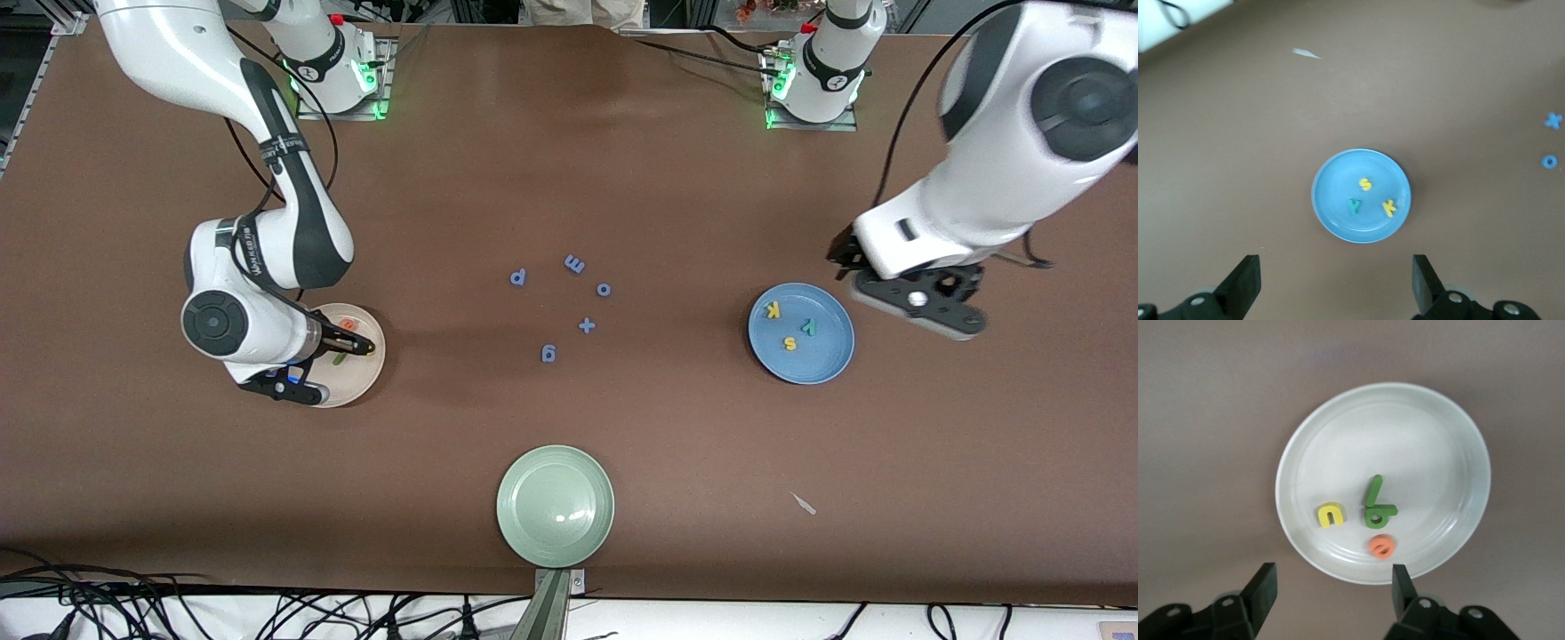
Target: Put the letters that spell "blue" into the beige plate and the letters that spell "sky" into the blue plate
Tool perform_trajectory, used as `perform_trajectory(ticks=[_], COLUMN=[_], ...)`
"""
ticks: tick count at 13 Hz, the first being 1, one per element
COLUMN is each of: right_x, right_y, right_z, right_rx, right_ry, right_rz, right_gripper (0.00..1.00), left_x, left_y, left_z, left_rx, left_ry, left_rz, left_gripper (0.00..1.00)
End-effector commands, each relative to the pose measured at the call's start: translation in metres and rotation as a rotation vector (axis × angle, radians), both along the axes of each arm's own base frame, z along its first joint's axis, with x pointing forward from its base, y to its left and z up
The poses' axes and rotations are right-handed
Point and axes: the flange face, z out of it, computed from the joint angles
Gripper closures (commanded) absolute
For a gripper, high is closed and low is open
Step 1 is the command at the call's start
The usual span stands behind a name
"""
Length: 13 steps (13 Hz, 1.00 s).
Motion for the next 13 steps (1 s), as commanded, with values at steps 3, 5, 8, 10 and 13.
perform_trajectory(ticks=[3, 5, 8, 10, 13], right_x=[0.017, 0.014, 0.002, -0.014, -0.041], right_y=[0.004, 0.002, -0.017, -0.032, -0.081], right_z=[0.087, 0.133, 0.211, 0.248, 0.298], right_rx=[0.019, 0.022, 0.03, 0.049, 0.083], right_ry=[0.008, 0.01, -0.095, -0.097, -0.096], right_rz=[0.03, 0.054, 0.037, 0.116, 0.178], right_gripper=[0.01, 0.0, 0.0, 0.0, 0.0], left_x=[-0.005, -0.018, -0.056, -0.065, -0.077], left_y=[0.061, 0.088, 0.1, 0.082, 0.075], left_z=[0.03, 0.023, 0.004, 0.007, 0.01], left_rx=[-0.056, -0.167, -0.199, -0.089, -0.07], left_ry=[-0.026, -0.013, -0.096, -0.117, -0.064], left_rz=[0.153, 0.349, 0.385, 0.31, 0.303], left_gripper=[0.0, 0.0, 0.0, 0.0, 0.0])
